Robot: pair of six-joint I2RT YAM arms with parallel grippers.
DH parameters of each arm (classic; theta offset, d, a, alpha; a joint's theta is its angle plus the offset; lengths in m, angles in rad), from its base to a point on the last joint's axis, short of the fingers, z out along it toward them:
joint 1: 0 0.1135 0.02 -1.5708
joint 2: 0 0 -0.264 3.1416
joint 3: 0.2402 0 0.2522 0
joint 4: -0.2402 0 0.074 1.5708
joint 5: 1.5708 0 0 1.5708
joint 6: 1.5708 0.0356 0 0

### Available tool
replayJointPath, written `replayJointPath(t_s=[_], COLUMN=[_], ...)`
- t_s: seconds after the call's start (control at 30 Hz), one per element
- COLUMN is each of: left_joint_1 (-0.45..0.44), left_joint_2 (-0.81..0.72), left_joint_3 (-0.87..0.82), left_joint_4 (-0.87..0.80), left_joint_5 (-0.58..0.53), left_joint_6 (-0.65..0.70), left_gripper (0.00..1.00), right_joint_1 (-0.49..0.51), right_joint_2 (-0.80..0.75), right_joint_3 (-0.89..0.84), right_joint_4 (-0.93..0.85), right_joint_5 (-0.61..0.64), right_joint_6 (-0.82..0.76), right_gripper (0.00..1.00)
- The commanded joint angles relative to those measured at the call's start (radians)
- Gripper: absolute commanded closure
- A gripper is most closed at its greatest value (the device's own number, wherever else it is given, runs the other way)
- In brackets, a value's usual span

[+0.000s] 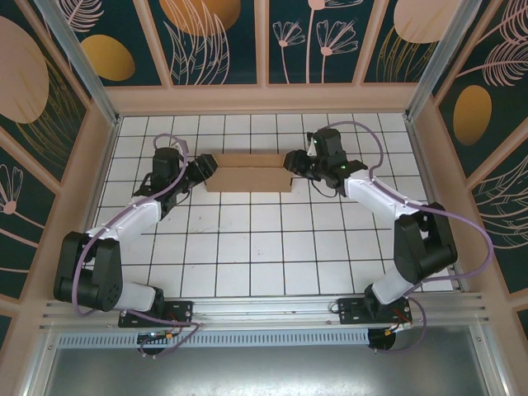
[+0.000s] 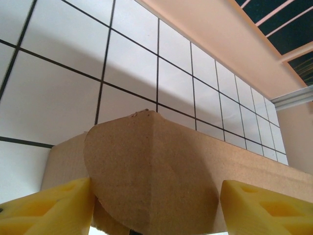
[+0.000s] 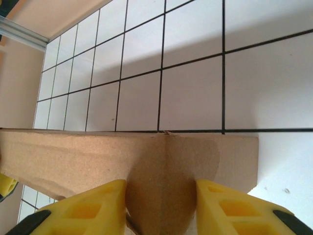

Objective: Fold the paper box

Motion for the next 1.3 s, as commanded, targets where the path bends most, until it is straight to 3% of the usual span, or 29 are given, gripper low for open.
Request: replayJointPath(t_s=[0.0,0.47,0.63,1.1,1.27], left_joint_1=[-0.099,-0.114,-0.114,-0.099,-0.082], left_joint_2=[0.023,0.006,-0.004,-0.078,-0.061], left_joint_3=[-0.015,-0.005,0.004,0.085,0.117], left_joint_4=[0.033,-0.023,-0.046,-0.164,-0.174], left_joint_5=[0.129,0.052,0.025,-0.114,-0.111], left_joint_6=[-0.05,-0.076,-0.065,-0.018,-0.01], left_gripper=[0.32,0.3,0.25,0.04,0.02], right_joint_1=[0.017,0.004,-0.002,-0.079,-0.108], right_joint_2=[-0.013,-0.077,-0.081,-0.145,-0.145], right_joint_3=[-0.075,-0.15,-0.144,-0.106,-0.095], right_joint_4=[-0.106,-0.07,-0.082,-0.1,-0.093], right_joint_5=[-0.064,-0.095,-0.075,-0.125,-0.157], right_joint_6=[-0.004,0.064,0.058,0.039,0.046], right_gripper=[0.61,0.56,0.52,0.25,0.23])
